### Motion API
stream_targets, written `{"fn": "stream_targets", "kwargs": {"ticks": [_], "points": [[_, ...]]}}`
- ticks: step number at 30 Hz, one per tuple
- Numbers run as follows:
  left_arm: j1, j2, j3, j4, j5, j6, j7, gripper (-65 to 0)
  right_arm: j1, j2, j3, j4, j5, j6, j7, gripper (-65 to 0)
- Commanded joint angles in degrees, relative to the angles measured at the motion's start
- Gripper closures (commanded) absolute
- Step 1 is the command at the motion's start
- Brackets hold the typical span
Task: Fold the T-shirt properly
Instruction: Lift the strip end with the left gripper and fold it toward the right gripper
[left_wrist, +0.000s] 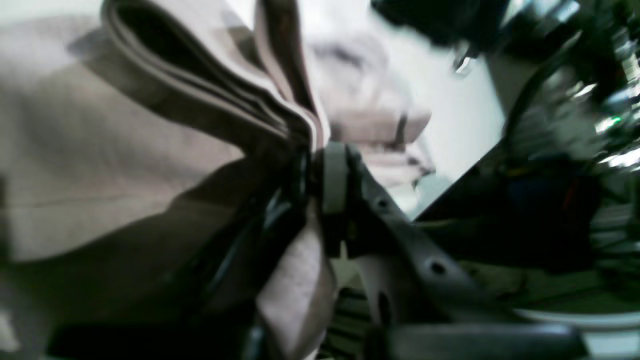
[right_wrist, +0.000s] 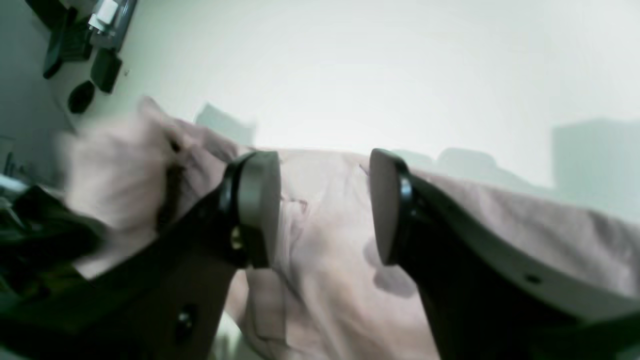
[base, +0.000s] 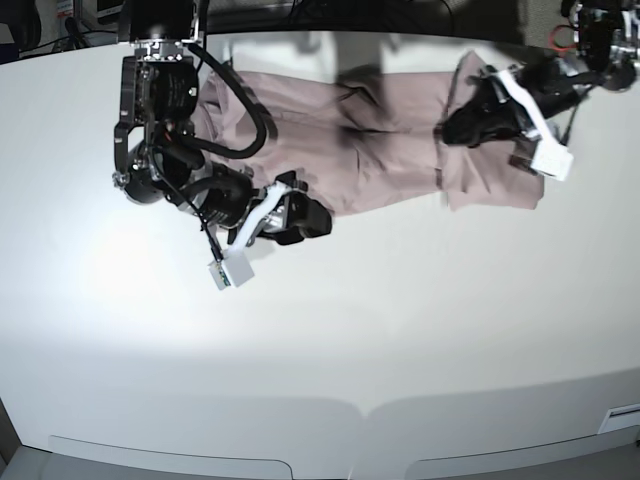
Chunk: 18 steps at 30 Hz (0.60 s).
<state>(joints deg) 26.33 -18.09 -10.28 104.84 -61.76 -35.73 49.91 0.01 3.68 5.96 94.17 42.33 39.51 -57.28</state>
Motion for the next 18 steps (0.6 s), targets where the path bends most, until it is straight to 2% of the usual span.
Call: {"fn": "stream_targets", "kwargs": {"ticks": [1, 7, 10, 11, 13, 15, 16, 18], "points": [[-0.7, -0.3, 0.9, 1.0, 0.1, 0.5, -2.2, 0.0, 1.0, 0.1, 0.1, 1.0, 1.3, 0.5, 1.0, -29.3], [-4.1, 0.1, 6.9, 1.0, 9.7, 4.7, -4.9, 0.0, 1.2, 0.1, 0.1, 1.0, 1.3, 0.5, 0.8, -29.3], [-5.4, 0.1, 8.1, 1.0, 11.4, 5.8, -5.1, 0.0, 1.2, 0.1, 0.1, 1.0, 1.3, 0.5, 0.7, -29.3], [-5.7, 0.2, 8.2, 1.0, 11.3, 5.8, -5.5, -2.4, 1.2, 0.1, 0.1, 1.0, 1.3, 0.5, 0.7, -29.3], [-5.7, 0.1, 8.2, 1.0, 11.2, 5.8, -7.9, -20.6, 1.2, 0.1, 0.1, 1.0, 1.3, 0.5, 0.7, -29.3], [-5.7, 0.1, 8.2, 1.0, 10.8, 5.8, -9.6, -34.1, 1.2, 0.1, 0.1, 1.0, 1.3, 0.5, 0.7, -29.3], [-5.9, 0.1, 8.1, 1.0, 10.0, 5.8, -9.7, -37.5, 1.2, 0.1, 0.1, 1.0, 1.3, 0.5, 0.7, -29.3], [-6.4, 0.1, 8.2, 1.0, 7.6, 5.7, -8.7, -38.7, 1.2, 0.1, 0.1, 1.0, 1.3, 0.5, 0.7, -29.3]]}}
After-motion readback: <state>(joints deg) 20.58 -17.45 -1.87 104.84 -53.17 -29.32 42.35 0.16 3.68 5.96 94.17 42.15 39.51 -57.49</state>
